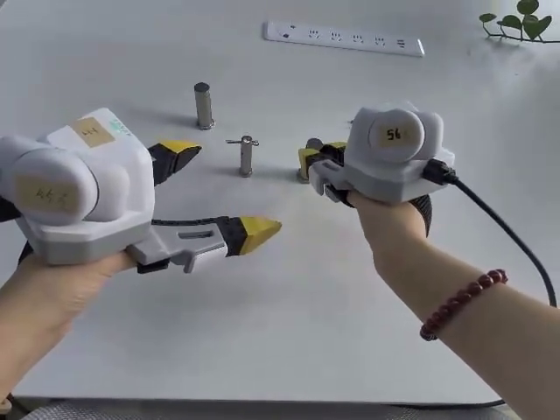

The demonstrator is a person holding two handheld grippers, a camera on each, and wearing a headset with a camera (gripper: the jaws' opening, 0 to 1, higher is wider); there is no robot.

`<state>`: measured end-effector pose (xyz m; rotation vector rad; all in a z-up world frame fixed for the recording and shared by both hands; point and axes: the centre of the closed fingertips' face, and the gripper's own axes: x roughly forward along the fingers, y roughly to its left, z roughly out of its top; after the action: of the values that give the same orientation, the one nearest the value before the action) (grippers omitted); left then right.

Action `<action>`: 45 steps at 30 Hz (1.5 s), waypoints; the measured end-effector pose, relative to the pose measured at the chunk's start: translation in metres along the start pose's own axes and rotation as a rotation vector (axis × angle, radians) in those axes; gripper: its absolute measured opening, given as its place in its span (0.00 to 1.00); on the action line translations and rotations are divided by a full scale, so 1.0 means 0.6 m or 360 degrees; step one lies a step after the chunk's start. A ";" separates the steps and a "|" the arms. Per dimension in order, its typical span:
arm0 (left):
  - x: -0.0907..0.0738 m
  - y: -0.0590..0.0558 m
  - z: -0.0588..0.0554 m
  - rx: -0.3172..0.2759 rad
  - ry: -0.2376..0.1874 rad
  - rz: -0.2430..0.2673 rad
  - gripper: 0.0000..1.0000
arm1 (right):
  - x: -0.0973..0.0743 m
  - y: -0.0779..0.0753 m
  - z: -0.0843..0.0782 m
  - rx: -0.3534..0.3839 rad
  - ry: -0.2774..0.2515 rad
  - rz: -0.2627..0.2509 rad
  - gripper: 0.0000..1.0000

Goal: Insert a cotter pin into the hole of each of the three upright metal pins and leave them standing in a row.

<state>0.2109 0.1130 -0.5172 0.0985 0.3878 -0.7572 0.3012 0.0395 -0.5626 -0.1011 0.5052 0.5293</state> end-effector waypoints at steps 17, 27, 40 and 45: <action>-0.003 0.001 0.008 0.0010 -0.0008 0.0020 0.76 | -0.039 -0.030 0.040 -0.0009 -0.0063 0.0091 0.18; -0.004 0.003 0.012 0.0016 -0.0014 0.0037 0.75 | -0.057 -0.103 0.036 -0.0167 0.0072 0.0075 0.16; -0.002 0.006 0.005 0.0022 0.0017 0.0038 0.74 | -0.003 -0.206 0.008 -0.0260 0.0275 0.0142 0.06; -0.001 0.010 0.001 0.0012 0.0026 0.0041 0.72 | 0.018 -0.223 0.008 -0.0292 0.0322 0.0171 0.06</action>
<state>0.2150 0.1177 -0.5169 0.1166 0.3984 -0.7326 0.3794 -0.0697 -0.5685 -0.3063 0.6616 0.6738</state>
